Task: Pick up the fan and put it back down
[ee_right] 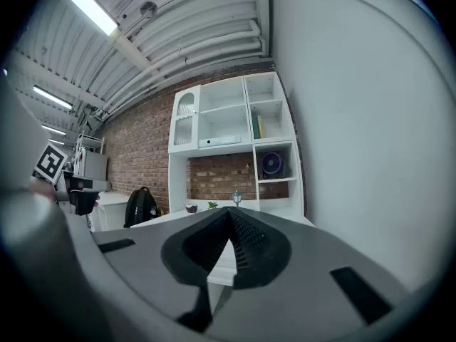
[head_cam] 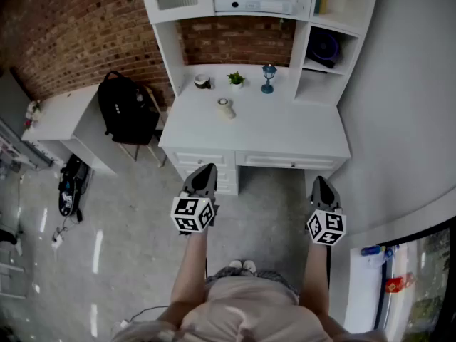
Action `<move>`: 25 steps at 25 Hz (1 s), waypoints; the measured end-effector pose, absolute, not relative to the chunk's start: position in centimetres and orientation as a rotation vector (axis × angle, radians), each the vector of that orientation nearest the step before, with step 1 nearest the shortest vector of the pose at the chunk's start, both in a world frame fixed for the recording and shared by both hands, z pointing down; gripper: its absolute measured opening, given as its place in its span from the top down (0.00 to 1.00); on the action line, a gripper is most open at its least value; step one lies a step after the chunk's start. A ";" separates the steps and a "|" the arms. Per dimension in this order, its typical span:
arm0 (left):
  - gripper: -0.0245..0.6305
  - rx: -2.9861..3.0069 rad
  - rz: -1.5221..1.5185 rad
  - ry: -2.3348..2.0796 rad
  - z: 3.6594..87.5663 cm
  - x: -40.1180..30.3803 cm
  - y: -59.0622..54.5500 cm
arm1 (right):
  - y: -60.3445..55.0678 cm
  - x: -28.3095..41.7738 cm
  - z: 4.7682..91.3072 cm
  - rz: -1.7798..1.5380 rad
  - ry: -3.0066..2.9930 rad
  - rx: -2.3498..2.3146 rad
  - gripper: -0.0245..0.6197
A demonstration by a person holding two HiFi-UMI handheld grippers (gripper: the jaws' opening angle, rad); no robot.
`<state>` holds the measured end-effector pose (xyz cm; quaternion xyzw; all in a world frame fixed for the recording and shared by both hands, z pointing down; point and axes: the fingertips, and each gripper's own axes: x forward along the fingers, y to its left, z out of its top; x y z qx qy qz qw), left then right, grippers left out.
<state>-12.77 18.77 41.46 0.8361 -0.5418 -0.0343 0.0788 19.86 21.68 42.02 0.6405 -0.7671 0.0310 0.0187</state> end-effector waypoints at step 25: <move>0.92 2.541 -0.135 -1.516 42.1 -12.4 19.9 | 23.0 19.3 42.5 0.146 -2.390 2.000 0.94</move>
